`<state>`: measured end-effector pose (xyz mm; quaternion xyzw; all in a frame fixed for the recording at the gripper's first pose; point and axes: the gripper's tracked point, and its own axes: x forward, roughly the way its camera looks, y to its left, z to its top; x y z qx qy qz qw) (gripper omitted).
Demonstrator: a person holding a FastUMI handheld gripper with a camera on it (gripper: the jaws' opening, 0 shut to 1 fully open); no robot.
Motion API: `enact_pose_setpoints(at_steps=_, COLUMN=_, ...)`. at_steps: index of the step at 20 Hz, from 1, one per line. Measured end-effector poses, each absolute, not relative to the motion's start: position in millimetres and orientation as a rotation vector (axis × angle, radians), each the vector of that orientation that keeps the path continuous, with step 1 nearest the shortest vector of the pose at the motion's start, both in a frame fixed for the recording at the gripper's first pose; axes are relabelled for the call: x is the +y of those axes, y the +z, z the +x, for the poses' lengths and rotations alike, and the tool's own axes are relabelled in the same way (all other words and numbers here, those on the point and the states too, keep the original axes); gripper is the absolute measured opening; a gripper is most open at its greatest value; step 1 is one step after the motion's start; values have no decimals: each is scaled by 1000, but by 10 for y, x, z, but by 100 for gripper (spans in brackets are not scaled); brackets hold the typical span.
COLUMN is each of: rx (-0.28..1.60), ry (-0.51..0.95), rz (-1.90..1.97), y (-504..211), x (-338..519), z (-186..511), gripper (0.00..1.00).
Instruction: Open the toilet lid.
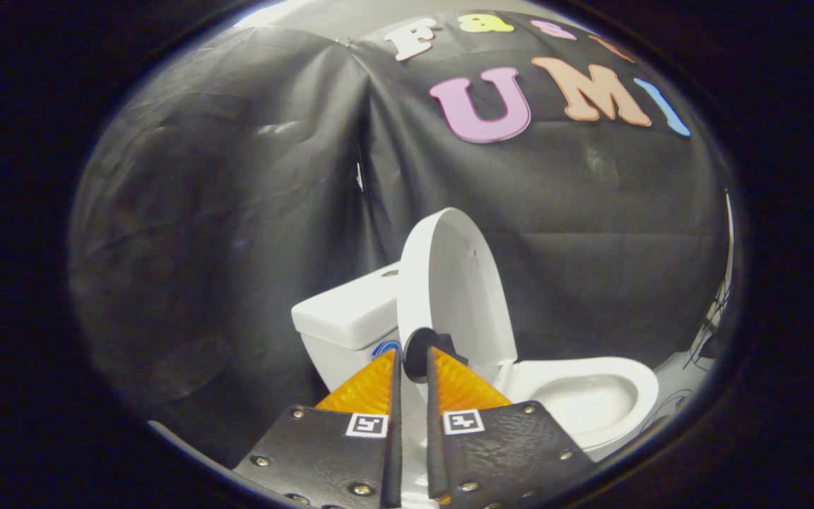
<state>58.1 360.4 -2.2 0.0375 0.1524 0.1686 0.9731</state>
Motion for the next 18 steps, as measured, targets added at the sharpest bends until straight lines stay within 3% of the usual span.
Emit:
enact_pose_setpoints(at_steps=5, rx=269, ry=342, rz=61, y=275, x=3400, z=450, gripper=33)
enact_pose_setpoints(at_steps=16, rx=112, ry=285, rz=40, y=1072, x=2506, z=232, gripper=97)
enact_pose_setpoints(at_steps=18, rx=96, ry=267, rz=7, y=1165, x=2286, z=202, gripper=97)
